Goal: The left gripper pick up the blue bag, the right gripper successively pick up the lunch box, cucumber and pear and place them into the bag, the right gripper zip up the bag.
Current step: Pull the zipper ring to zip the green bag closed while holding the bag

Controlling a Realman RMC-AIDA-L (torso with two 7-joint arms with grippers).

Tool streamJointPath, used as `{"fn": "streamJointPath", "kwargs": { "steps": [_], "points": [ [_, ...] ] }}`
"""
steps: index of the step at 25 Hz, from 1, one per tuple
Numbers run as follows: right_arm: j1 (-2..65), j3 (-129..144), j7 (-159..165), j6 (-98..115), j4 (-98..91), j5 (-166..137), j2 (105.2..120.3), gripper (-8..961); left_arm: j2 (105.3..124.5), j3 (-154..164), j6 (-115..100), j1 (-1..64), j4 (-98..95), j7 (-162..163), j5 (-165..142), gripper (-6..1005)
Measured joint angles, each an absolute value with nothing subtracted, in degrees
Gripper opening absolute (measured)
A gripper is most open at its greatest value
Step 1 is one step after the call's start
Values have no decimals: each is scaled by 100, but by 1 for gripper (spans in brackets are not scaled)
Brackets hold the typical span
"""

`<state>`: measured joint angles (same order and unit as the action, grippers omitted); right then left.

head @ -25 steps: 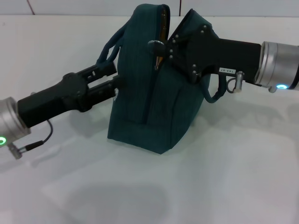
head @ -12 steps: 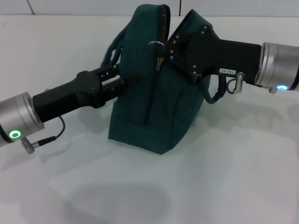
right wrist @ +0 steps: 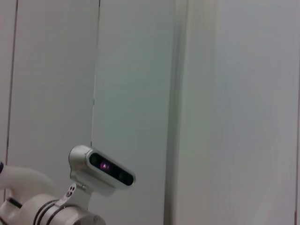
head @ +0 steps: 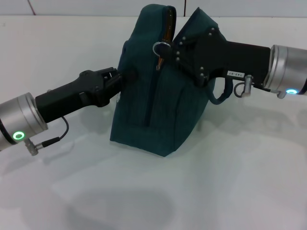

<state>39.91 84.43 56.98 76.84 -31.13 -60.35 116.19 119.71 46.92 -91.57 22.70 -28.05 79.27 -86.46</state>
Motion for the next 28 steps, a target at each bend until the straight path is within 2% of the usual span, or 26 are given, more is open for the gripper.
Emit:
{"fn": "streamJointPath", "kwargs": {
  "steps": [4,13,28],
  "points": [
    [3962,8485,5800,7722,-3113,-5843,11619,18,11971,4711,-9167,2284,-2797,7906,-8627,104],
    [3934,8451,6150,7768,-3178,-5663,11587,19,11971,4915,-9176,2332,-2794,7895,-8660,58],
    [4006,8401,7164,7231,-3142,-5615,11540,20,11970,5107,-9445,2330,-2656,7692,-8608,54]
  ]
}}
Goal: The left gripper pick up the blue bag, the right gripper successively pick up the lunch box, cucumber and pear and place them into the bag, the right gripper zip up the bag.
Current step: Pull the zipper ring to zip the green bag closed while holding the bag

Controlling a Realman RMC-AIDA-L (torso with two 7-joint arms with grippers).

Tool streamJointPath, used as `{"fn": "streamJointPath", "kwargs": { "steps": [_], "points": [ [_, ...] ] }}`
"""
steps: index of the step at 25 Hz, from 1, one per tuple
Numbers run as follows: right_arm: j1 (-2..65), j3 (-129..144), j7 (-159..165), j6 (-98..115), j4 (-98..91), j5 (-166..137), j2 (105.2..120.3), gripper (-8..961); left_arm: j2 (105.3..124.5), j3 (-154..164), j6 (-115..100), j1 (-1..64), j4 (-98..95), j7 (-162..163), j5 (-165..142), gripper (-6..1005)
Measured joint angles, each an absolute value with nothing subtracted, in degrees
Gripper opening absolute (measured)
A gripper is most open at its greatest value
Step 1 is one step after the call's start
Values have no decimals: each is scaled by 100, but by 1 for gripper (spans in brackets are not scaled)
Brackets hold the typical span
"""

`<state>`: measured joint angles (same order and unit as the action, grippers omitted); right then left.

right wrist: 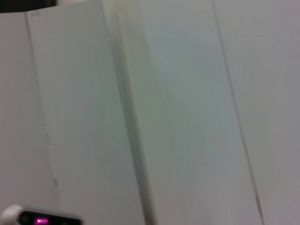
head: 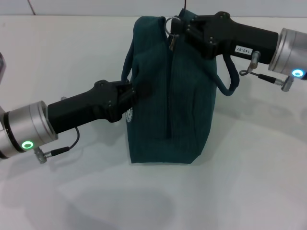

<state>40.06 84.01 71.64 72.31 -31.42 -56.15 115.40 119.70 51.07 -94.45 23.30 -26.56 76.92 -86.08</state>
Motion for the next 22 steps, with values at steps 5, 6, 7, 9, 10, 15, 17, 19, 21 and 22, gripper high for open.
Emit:
{"fn": "streamJointPath", "kwargs": {
  "steps": [5,6,7,9,10,15,17,19,21,22],
  "points": [
    [4006,8270,7253,7097,-3118,-5620,11530,20,11971,5106,-9496,2278,-2578,7591,-8598,54],
    [4006,8270,7253,7097,-3118,-5620,11530,20,11970,5106,-9512,2276,-2540,7561,-8598,54],
    [4007,8259,7256,7096,-3117,-5620,11529,20,11970,5106,-9526,2275,-2506,7532,-8598,54],
    [4021,8234,7259,7093,-3116,-5628,11524,20,11971,5106,-9534,2274,-2487,7505,-8602,55],
    [4027,8223,7259,7087,-3116,-5637,11523,20,11971,5107,-9538,2271,-2487,7495,-8612,55],
    [4065,8196,7260,6918,-3115,-5642,11516,20,11970,5115,-9720,2264,-2428,7370,-8631,55],
    [4090,8196,7251,6819,-3115,-5644,11511,21,11971,5115,-9850,2254,-2416,7255,-8626,55],
    [4105,8196,7231,6695,-3112,-5649,11508,21,11970,5115,-9962,2235,-2416,7129,-8626,55],
    [4121,8196,7198,6538,-3111,-5651,11516,21,11970,5115,-10047,2207,-2416,7061,-8625,55],
    [4132,8197,7171,6460,-3111,-5652,11521,21,11971,5113,-10077,2187,-2416,7045,-8623,55]
  ]
}}
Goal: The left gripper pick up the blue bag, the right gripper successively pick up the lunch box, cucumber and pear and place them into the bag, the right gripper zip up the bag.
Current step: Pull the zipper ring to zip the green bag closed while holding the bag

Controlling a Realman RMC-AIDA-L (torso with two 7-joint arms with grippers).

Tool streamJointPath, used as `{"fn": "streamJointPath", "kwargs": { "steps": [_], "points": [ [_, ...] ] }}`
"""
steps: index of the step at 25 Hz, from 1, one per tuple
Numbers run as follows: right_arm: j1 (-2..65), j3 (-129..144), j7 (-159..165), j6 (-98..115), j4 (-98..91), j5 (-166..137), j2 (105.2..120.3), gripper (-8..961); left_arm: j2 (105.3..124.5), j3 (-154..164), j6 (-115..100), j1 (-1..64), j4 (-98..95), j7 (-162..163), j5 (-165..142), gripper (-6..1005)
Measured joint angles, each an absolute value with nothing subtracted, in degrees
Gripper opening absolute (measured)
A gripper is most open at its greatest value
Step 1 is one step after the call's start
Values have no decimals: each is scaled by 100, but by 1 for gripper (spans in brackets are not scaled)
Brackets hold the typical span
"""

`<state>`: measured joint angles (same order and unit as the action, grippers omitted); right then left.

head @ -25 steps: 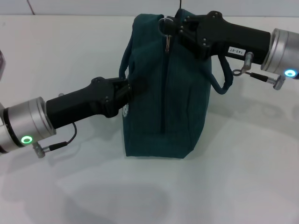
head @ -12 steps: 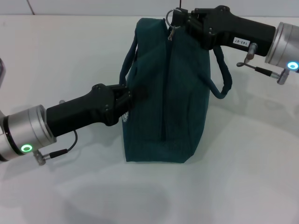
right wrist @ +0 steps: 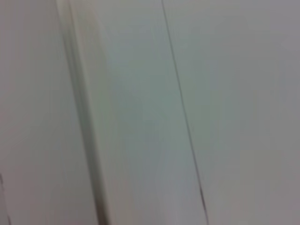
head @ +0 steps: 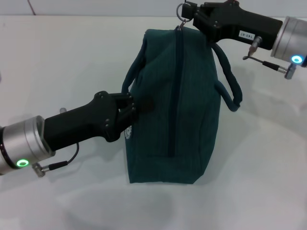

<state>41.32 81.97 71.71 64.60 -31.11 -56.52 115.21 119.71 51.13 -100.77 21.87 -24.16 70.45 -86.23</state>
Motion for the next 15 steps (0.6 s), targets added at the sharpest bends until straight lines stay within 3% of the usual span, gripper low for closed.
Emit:
{"fn": "streamJointPath", "kwargs": {
  "steps": [9,15],
  "points": [
    [4299,8216,7090,5897,-2940,-5659,11552,21,11946,4953,-10090,1975,-2417,6996,-8539,54],
    [4243,8203,7028,5804,-2944,-5658,11557,22,11963,4571,-9918,1798,-2395,6861,-8486,105]
  ]
}}
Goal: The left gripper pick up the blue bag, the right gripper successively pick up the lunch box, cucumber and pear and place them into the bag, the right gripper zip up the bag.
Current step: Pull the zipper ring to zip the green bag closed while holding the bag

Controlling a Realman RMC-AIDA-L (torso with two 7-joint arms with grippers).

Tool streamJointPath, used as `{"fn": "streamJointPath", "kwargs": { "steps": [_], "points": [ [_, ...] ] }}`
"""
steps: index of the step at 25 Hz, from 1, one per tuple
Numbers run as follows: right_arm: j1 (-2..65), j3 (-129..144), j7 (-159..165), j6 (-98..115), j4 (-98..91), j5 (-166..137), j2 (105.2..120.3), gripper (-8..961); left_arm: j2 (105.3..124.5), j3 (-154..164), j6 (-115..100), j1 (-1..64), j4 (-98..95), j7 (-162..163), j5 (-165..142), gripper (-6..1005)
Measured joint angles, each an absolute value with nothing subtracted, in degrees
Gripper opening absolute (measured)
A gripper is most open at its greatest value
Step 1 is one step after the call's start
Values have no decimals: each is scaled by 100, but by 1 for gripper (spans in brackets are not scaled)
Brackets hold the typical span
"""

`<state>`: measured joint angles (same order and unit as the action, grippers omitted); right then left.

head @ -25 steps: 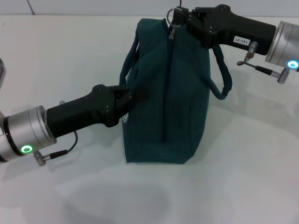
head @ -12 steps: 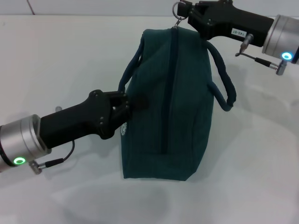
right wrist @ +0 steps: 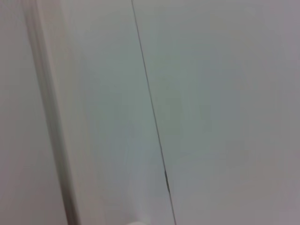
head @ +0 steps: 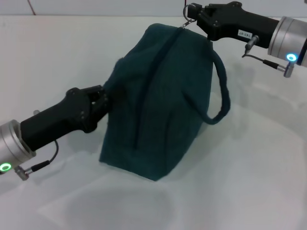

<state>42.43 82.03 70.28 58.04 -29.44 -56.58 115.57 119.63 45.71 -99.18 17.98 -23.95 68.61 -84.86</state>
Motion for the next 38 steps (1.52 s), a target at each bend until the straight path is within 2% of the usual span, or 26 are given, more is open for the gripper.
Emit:
{"fn": "streamJointPath", "kwargs": {
  "steps": [13,18,25,29,35,38],
  "points": [
    [3970,8173,7013,6070,-3126,-5623,11551,23,11971,4468,-9277,1769,-2212,6519,-8271,215],
    [3865,8126,6984,6148,-3132,-5621,11543,23,11940,4460,-9360,1778,-2364,6787,-8089,447],
    [3732,7992,6960,6310,-3182,-5618,11541,23,11912,4059,-9343,1754,-3024,7706,-7974,639],
    [3700,7973,6958,6374,-3191,-5616,11540,24,11722,3873,-9237,1904,-3614,8672,-7975,733],
    [3700,7971,6945,6427,-3195,-5615,11542,24,11159,3862,-8876,2594,-4238,10070,-8671,874],
    [3702,7971,6940,6452,-3195,-5615,11545,24,10998,3867,-8820,2923,-4818,10818,-9275,874]
  ]
}}
